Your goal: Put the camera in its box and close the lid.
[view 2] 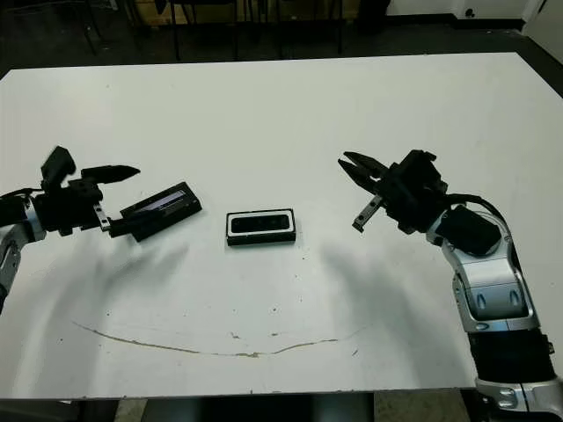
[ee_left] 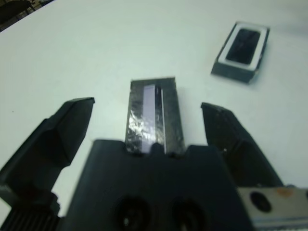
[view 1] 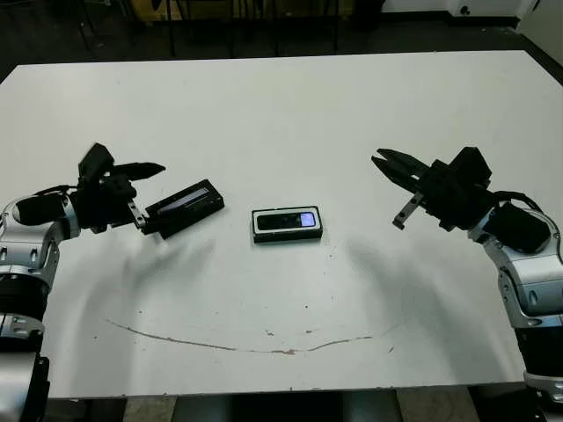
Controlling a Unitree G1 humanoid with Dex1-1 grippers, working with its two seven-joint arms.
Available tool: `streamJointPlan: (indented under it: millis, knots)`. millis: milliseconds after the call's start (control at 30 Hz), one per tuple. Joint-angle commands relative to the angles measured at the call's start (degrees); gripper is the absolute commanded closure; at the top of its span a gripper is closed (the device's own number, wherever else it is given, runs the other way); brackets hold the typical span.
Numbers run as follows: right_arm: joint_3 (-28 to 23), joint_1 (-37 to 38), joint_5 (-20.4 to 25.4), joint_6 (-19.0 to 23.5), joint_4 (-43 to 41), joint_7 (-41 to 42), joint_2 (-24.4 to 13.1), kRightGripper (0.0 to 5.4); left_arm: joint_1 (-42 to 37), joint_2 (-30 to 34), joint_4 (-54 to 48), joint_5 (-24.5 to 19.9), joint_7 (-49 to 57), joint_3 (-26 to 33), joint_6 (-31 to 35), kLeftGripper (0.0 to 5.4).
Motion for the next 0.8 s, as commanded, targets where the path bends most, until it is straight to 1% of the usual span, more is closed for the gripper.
streamJointPlan:
  millis: [33, 100, 200, 333, 500, 600, 733, 800]
  knots:
    - [0.2, 1.3, 0.3, 0.5, 0.7, 0.5, -0.6, 5.4, -0.7, 0.3, 1.9, 2.1, 0.3, -1.0, -0.3, 0.01]
    - [0.1, 1.5, 0.6, 0.7, 0.6, 0.6, -0.6, 5.4, -0.9, 0.1, 2.5, 2.8, 0.6, -1.3, -0.4, 0.01]
    - [0.1, 1.5, 0.6, -0.7, 1.2, 1.1, -0.8, 5.4, -1.2, -0.3, 3.4, 3.7, 1.1, -1.8, -0.5, 0.01]
    - [-0.1, 1.6, 1.0, -0.7, 1.4, 1.5, -0.9, 5.4, -2.1, -0.7, 5.4, 4.6, 0.4, -2.8, -0.4, 0.01]
    - [-0.2, 1.7, 1.7, -1.1, 1.8, 1.9, -0.7, 5.4, -2.9, -1.0, 7.6, 5.3, -0.4, -3.8, -1.4, 0.01]
    - [-0.3, 1.7, 2.0, -0.8, 1.8, 2.1, -0.7, 5.4, -3.1, -1.0, 8.6, 6.5, -0.1, -4.5, -3.0, 0.01]
    - [-0.3, 1.9, 2.2, -0.7, 1.6, 2.2, -0.8, 5.4, -3.4, -1.3, 9.9, 6.9, 0.0, -4.5, -3.5, 0.01]
    - [-0.2, 2.0, 1.9, -0.4, 1.2, 2.0, -1.1, 5.4, -3.7, -1.6, 11.2, 6.3, -0.1, -4.0, -2.8, 0.01]
